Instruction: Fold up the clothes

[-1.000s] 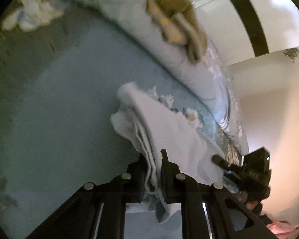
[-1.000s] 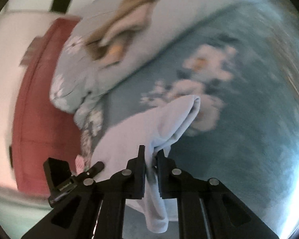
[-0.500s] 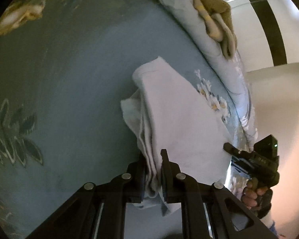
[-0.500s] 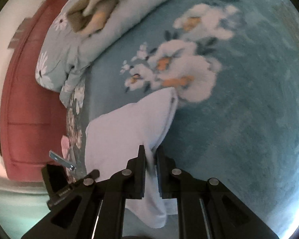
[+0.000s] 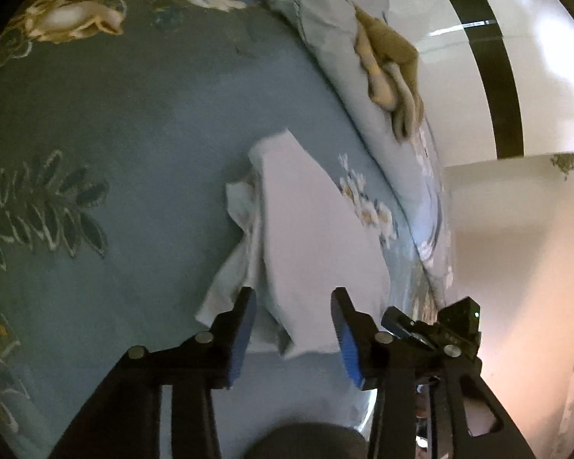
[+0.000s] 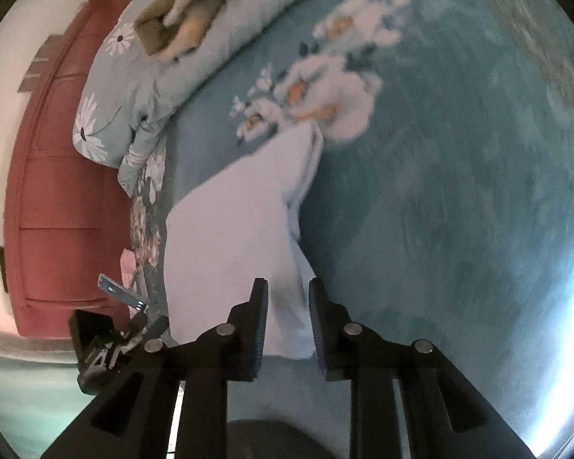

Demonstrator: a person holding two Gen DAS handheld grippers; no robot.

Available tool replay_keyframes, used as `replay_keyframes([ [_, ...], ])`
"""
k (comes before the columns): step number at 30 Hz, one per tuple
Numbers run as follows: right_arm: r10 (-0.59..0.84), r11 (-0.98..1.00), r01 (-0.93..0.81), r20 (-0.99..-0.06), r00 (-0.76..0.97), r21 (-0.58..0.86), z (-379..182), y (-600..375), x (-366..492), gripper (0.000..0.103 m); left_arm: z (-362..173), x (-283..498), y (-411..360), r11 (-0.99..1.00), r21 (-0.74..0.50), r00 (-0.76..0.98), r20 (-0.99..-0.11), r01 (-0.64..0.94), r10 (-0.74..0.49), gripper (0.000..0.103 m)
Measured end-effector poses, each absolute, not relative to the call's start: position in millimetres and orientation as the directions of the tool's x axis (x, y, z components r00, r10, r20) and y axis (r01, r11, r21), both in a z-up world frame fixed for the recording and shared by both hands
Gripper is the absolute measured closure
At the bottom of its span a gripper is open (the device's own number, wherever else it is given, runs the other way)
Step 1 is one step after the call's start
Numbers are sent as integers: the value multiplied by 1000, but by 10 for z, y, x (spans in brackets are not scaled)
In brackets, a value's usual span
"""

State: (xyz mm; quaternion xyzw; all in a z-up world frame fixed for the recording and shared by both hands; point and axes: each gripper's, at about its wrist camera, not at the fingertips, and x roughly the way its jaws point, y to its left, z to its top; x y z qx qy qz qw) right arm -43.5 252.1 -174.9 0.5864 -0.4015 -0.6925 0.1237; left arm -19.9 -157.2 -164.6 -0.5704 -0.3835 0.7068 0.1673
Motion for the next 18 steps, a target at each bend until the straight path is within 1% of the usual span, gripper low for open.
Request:
replay_keyframes([
  [5,-660,-615,-326,-695,-285,718,-1820,2444,-349,81,-1723,-85,-1396,-663,-725,-230,-688,187,688,57],
  [7,-662,-611,-329,-692,-287,720,-1821,2425,-335,81,-1722,-63,-1337,-663,-729,-226,-684,170,694,61],
  [8,-661,-608,-333,-692,-290,721,-1824,2417,-340,80,-1719,-59,-1309,-666,-729,-225,-683,159,695,65],
  [10,-667,-598,-335,-684,-295,728,-1826,2410,-339,80,-1707,-64,-1287,-680,-718,-231,-693,145,683,95],
  [11,-671,-592,-336,-679,-298,733,-1827,2408,-336,80,-1704,-74,-1289,-686,-714,-234,-698,143,677,98],
  [13,-668,-597,-326,-680,-303,733,-1801,2406,-335,80,-1675,-74,-1326,-682,-718,-249,-693,142,677,100],
  [14,-667,-601,-320,-680,-304,732,-1787,2403,-335,82,-1649,-64,-1357,-674,-726,-263,-682,137,682,100],
  [15,-664,-609,-314,-685,-300,728,-1779,2398,-334,90,-1622,-53,-1387,-666,-735,-276,-672,132,687,100],
  [16,-661,-618,-308,-690,-296,724,-1770,2392,-332,93,-1610,-42,-1412,-665,-736,-282,-669,127,687,100],
  [18,-642,-649,-306,-717,-269,696,-1797,2378,-323,94,-1642,-12,-1447,-680,-722,-272,-684,125,676,100],
])
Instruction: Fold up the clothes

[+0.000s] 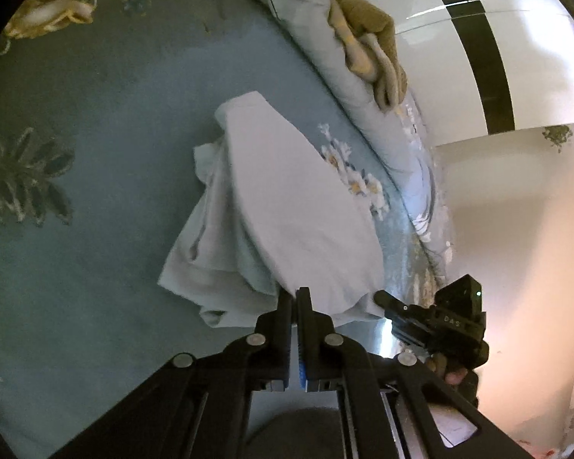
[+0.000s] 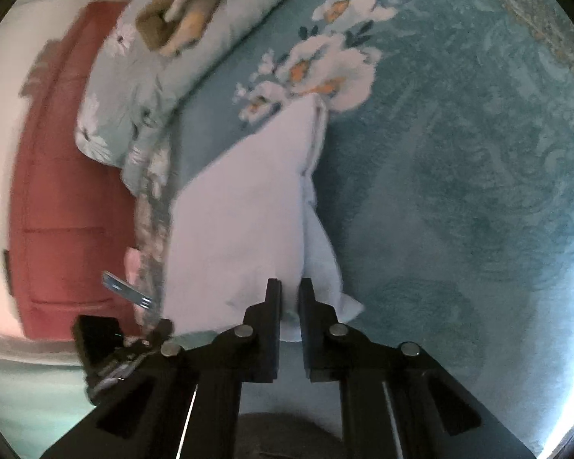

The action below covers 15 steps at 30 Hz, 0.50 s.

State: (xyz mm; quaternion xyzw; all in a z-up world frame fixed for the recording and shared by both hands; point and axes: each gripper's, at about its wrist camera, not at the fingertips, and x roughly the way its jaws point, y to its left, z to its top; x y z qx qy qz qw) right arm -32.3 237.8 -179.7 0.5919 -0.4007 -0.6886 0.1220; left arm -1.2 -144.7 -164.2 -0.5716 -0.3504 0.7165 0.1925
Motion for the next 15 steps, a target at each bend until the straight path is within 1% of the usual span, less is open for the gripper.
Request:
replay_keyframes([
  [2,-633,-663,-318,-735,-243,677,-1871,2374,-306,95,-1755,29,-1467,-702,-697,-242,-713,145,658,100],
  [7,-629,-662,-343,-743,-230,666,-1994,2379,-283,95,-2004,132,-1497,-737,-649,-193,-761,189,620,101],
  [10,-629,-670,-333,-746,-219,663,-1971,2373,-294,95,-2052,165,-1520,-706,-678,-191,-735,204,650,101],
  [14,-617,-693,-295,-753,-230,658,-1858,2412,-322,94,-1863,151,-1613,-688,-707,-250,-704,162,665,101],
  [15,-613,-698,-286,-754,-237,657,-1830,2423,-341,92,-1812,126,-1653,-682,-715,-267,-695,153,668,100],
])
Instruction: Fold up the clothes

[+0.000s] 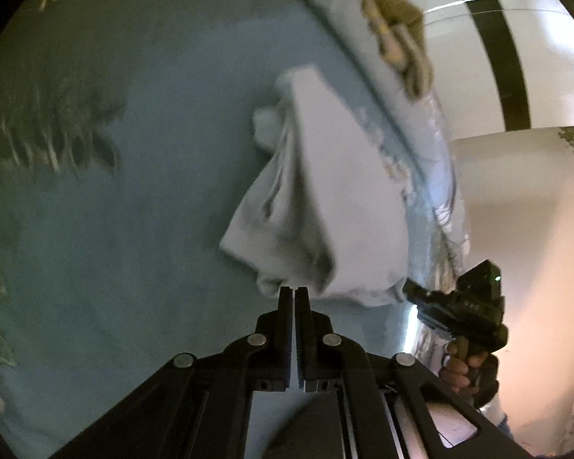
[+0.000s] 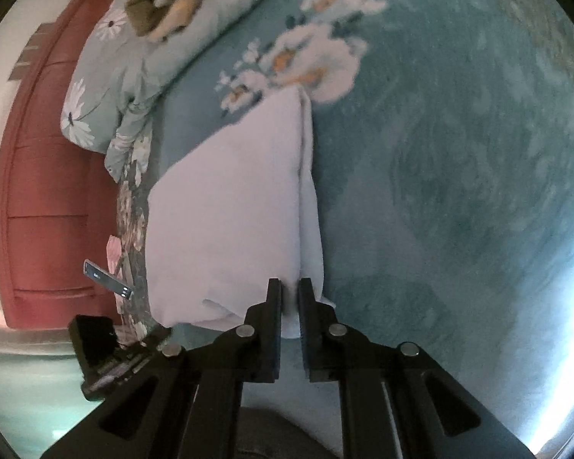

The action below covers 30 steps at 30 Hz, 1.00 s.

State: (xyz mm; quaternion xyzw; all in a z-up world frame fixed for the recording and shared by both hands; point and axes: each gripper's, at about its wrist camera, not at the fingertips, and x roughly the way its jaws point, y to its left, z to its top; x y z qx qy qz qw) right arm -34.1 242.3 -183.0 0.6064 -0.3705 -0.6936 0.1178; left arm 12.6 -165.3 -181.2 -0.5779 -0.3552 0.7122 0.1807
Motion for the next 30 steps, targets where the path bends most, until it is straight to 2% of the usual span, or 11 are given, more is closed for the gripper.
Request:
replay_keyframes([
  [1,-608,-698,-284,-754,-248,657,-1813,2445,-356,89,-1770,82,-1696,-674,-724,-281,-684,148,673,99],
  [2,-603,-699,-282,-754,-260,657,-1797,2466,-372,77,-1740,27,-1732,-668,-729,-294,-677,148,675,97],
  [3,-596,-700,-284,-755,-274,656,-1788,2486,-393,61,-1730,-45,-1759,-669,-727,-304,-679,154,668,84],
  [4,-591,-697,-288,-754,-287,656,-1787,2490,-419,55,-1728,-128,-1783,-673,-721,-314,-685,164,657,56],
  [6,-604,-670,-298,-732,-314,680,-1811,2510,-483,49,-1745,-268,-1817,-675,-717,-323,-688,171,649,30],
  [12,-613,-661,-305,-728,-307,686,-1975,2451,-686,46,-2006,-719,-1668,-713,-679,-256,-731,174,633,28],
  [23,-660,-624,-281,-684,-310,729,-2071,2304,-932,44,-2179,-827,-1521,-630,-757,-211,-654,173,727,30],
  [24,-660,-626,-280,-685,-308,728,-2066,2303,-925,48,-2165,-819,-1523,-630,-758,-215,-653,172,726,33],
  [25,-656,-631,-278,-689,-306,724,-2056,2286,-931,53,-2159,-803,-1528,-627,-759,-215,-651,175,728,43],
  [27,-641,-647,-288,-708,-297,706,-2046,2277,-927,76,-2177,-779,-1498,-643,-742,-202,-671,189,714,60],
  [30,-636,-638,-319,-713,-294,701,-2025,2310,-911,93,-2202,-737,-1431,-673,-712,-193,-702,202,686,80],
])
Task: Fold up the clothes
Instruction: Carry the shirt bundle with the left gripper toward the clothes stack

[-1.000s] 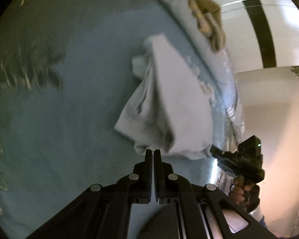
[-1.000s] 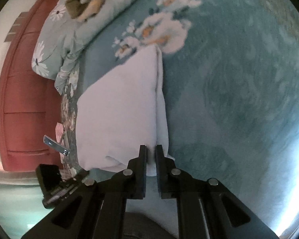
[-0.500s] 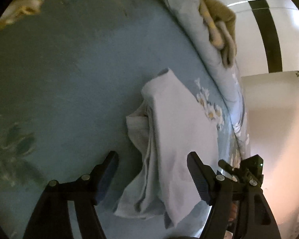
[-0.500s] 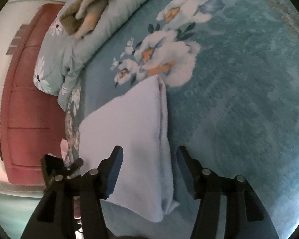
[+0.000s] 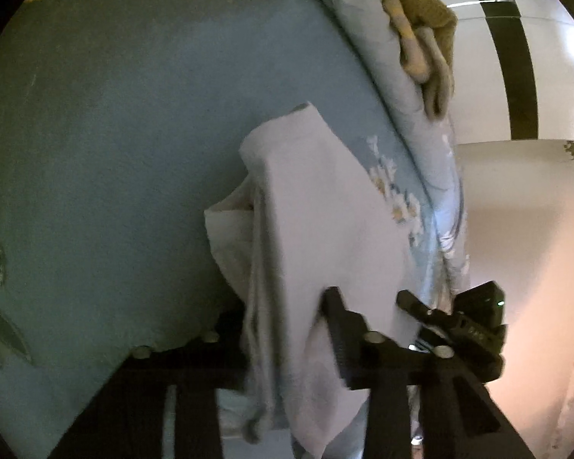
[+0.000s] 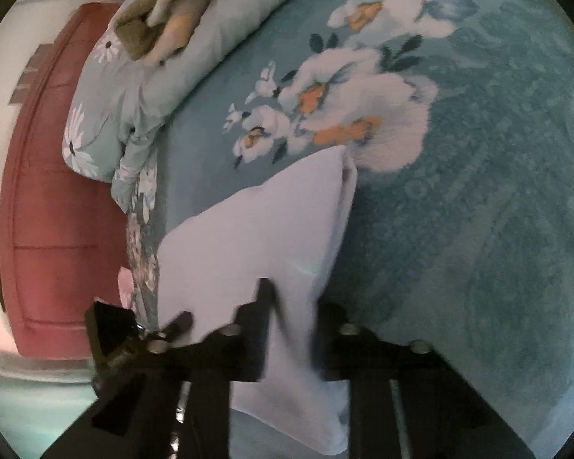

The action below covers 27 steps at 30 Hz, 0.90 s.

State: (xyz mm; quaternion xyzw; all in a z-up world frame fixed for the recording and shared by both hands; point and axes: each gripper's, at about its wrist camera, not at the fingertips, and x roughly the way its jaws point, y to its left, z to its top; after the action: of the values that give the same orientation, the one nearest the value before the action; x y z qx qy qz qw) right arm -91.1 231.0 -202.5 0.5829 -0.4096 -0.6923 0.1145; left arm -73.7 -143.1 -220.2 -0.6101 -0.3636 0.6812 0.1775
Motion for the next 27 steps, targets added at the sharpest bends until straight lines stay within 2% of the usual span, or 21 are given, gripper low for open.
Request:
replay_keyframes([
  [1,-632,-641,-322,-717,-294,697,-1997,2303,-913,93,-2189,-726,-1415,-671,-712,-195,-702,206,685,86],
  [4,-612,-670,-299,-733,-296,680,-1811,2238,-929,95,-2070,-686,-1389,-668,-717,-216,-697,200,684,89],
  [19,-609,-728,-120,-716,-342,676,-579,2036,-462,96,-872,39,-1519,-633,-773,-346,-607,44,716,90],
  [27,-607,-732,-40,-678,-414,680,76,2248,125,96,-155,497,-1305,-663,-743,-377,-589,-97,715,90],
])
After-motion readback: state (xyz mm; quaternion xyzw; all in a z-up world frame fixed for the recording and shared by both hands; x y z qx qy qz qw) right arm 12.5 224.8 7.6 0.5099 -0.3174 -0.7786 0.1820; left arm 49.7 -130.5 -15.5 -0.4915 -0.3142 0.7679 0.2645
